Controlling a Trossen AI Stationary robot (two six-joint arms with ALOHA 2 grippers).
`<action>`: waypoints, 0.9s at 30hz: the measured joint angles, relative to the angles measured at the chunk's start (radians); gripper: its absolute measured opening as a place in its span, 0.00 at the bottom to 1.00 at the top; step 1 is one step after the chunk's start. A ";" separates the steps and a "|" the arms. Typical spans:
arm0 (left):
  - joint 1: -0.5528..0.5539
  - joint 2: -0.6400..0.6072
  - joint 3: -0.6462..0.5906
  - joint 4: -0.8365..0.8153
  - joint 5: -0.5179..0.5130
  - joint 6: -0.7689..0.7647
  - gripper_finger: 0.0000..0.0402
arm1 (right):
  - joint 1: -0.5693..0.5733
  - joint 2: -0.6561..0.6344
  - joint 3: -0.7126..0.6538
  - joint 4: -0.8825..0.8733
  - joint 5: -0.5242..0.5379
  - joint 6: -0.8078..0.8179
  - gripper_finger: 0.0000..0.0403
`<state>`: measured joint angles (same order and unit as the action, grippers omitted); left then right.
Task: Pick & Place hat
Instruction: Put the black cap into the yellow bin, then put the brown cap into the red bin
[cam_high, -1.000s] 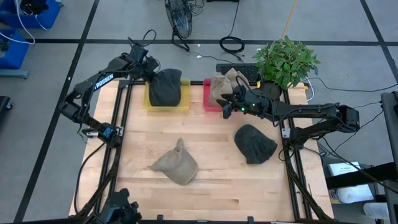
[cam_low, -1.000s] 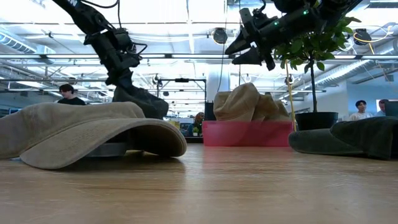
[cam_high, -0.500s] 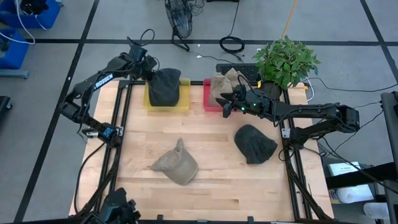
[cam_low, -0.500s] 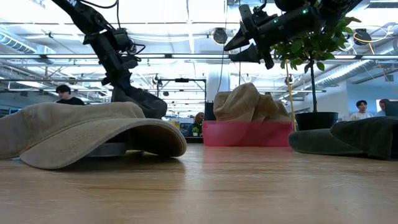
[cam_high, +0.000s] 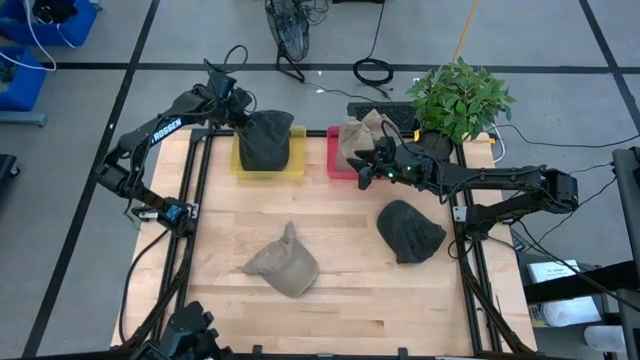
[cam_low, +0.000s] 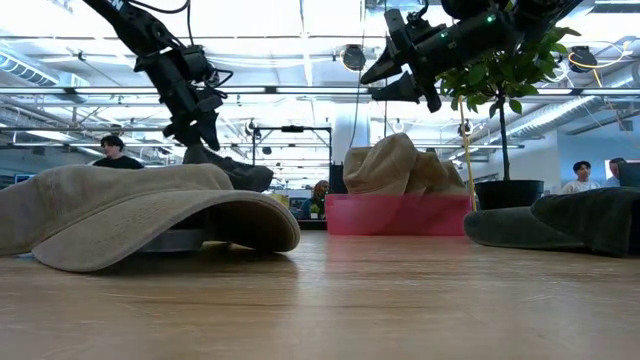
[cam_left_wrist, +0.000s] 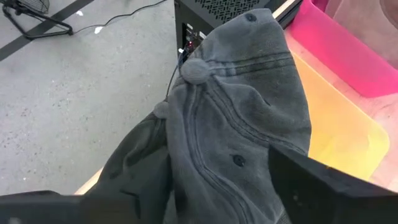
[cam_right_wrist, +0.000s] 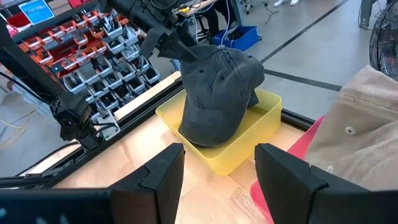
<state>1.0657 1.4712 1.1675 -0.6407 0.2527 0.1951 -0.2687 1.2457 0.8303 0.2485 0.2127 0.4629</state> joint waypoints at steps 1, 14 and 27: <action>0.000 0.000 0.000 0.000 0.000 0.001 0.69 | 0.000 0.000 0.000 -0.005 0.000 0.000 0.45; -0.025 -0.128 0.069 0.036 -0.266 -0.037 0.66 | 0.000 0.000 0.000 -0.056 -0.002 -0.003 0.45; -0.265 -0.245 0.058 -0.066 -0.250 -0.219 0.03 | 0.003 0.000 0.000 -0.125 -0.092 0.001 0.45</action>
<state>0.8002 1.2263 1.2260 -0.7066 0.0025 -0.0241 -0.2662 1.2457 0.8303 0.1230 0.1207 0.4639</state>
